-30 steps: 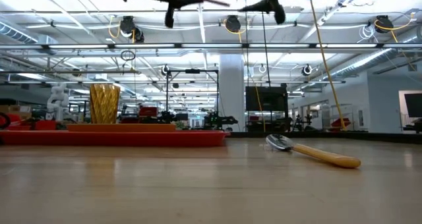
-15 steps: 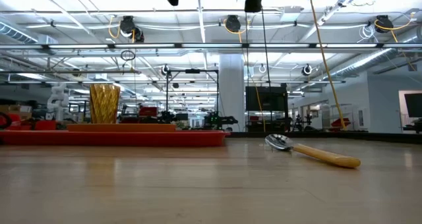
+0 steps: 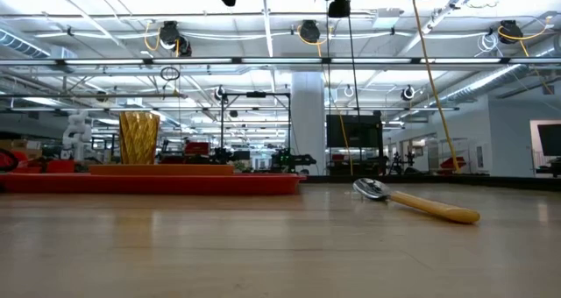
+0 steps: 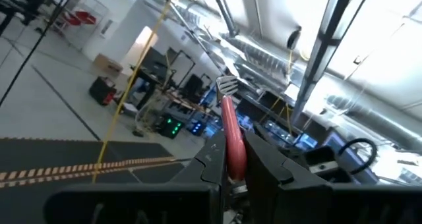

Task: Pick and place plate/cup/fork/spoon on tray
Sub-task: Put the pink fork on the red serving tray to the right of the orange plate

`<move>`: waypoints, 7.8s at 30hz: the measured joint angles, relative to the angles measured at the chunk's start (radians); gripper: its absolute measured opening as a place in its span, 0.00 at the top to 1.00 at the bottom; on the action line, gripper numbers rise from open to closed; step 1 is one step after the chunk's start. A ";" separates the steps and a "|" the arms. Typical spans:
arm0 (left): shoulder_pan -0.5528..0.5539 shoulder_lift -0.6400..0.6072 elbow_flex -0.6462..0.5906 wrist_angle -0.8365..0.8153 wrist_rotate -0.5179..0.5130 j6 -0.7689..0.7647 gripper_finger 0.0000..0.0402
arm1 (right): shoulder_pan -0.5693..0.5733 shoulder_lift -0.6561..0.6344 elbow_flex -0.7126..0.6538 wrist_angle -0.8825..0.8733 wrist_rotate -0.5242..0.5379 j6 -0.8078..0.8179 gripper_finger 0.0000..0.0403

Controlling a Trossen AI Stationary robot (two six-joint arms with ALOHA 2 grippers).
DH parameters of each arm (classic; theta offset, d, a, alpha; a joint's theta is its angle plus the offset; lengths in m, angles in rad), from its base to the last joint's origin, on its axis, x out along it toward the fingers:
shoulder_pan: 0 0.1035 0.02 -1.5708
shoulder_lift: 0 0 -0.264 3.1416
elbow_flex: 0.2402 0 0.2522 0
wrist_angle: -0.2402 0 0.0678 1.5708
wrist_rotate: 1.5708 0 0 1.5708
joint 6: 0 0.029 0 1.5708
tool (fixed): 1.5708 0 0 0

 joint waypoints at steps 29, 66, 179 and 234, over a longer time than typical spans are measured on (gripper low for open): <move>-0.022 0.111 0.000 0.079 -0.011 -0.048 0.92 | -0.086 -0.002 0.000 -0.076 -0.085 -0.007 0.96; 0.182 -0.417 0.000 -1.010 0.226 -0.092 0.53 | -0.194 0.241 0.427 -0.786 -0.717 0.041 0.97; 0.182 -0.413 0.000 -1.012 0.315 -0.065 0.72 | 0.012 0.782 0.424 -1.007 -0.570 0.338 0.97; 0.173 -0.413 0.000 -1.014 0.339 -0.063 0.72 | -0.055 0.804 0.423 -1.040 -0.625 0.136 0.79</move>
